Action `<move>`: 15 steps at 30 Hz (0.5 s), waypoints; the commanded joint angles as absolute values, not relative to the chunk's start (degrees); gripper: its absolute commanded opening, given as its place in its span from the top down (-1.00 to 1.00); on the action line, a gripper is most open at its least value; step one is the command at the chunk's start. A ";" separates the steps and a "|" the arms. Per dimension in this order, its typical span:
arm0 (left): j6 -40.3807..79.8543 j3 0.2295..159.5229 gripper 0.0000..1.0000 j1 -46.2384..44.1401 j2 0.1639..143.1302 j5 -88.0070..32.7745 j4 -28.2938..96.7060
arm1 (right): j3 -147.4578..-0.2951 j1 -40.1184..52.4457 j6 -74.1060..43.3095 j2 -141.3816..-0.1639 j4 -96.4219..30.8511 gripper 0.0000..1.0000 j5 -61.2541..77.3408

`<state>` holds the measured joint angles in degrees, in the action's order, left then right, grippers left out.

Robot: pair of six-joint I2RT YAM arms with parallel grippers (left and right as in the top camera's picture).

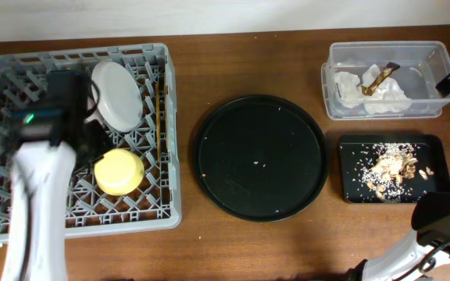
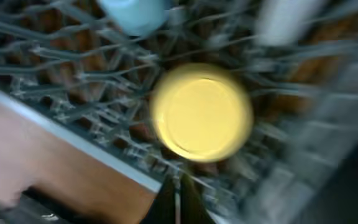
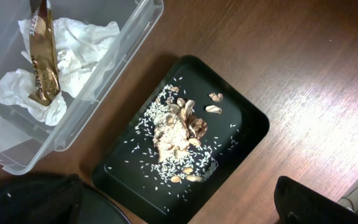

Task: Sort waste into correct bins and load items into the dishwasher rack
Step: 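Lower the bowl into the rack's front-center slots and release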

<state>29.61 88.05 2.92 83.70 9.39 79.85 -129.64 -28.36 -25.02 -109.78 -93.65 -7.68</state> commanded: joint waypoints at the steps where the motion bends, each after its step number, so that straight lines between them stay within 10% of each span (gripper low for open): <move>1: 29.91 89.73 -0.15 3.05 73.80 -4.89 82.46 | -130.30 -28.53 -24.93 -109.45 -93.67 -0.97 -8.36; 3: 29.93 89.73 -0.98 3.05 70.13 -5.23 86.30 | -130.30 -28.53 -24.93 -109.45 -93.67 -0.97 -8.36; 15: 29.95 89.73 -0.99 3.05 63.96 -5.15 96.71 | -130.30 -28.53 -24.93 -109.45 -93.67 -0.97 -8.36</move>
